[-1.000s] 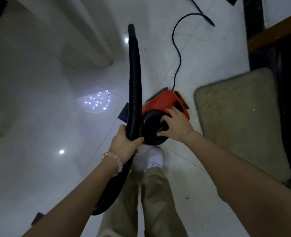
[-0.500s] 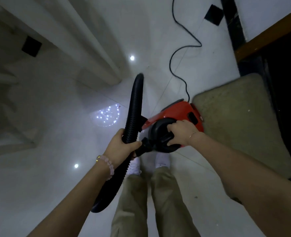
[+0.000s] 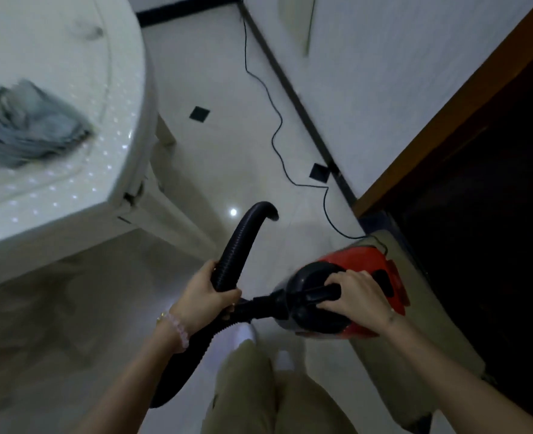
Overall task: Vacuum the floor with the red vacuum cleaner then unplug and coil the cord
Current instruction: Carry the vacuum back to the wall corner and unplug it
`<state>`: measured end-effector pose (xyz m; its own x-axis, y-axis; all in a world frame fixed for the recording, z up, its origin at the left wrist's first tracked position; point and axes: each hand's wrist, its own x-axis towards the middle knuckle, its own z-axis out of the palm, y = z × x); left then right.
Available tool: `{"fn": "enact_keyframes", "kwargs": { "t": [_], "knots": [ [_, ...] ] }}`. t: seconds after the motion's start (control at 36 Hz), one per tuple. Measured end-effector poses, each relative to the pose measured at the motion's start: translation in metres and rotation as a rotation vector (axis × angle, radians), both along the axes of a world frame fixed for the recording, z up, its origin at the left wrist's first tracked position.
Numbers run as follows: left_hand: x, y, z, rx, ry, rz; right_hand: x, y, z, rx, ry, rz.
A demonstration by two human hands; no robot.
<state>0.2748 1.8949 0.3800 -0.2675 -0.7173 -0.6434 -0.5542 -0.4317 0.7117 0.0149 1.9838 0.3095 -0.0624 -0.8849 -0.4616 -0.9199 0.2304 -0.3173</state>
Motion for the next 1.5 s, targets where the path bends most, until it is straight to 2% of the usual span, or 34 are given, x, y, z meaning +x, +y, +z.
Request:
{"fn": "enact_keyframes", "kwargs": {
  "t": [0.28,0.5,0.86,1.08,1.5],
  "knots": [
    [-0.037,-0.125,0.067,-0.211,0.112,0.005,-0.038,-0.094,0.068,-0.014,-0.061,-0.242],
    [-0.05,-0.258,0.104,-0.237,0.114,-0.011,-0.049,-0.211,0.097,-0.101,-0.098,-0.414],
    [-0.073,-0.434,0.103,-0.154,0.201,0.242,-0.074,-0.419,0.106,-0.073,-0.038,-0.266],
    [-0.111,-0.574,0.088,-0.111,0.156,0.375,-0.124,-0.571,0.085,0.002,-0.058,-0.196],
    [-0.149,-0.848,0.083,-0.107,0.088,0.404,-0.169,-0.875,0.089,0.008,-0.038,-0.055]
  ]
}}
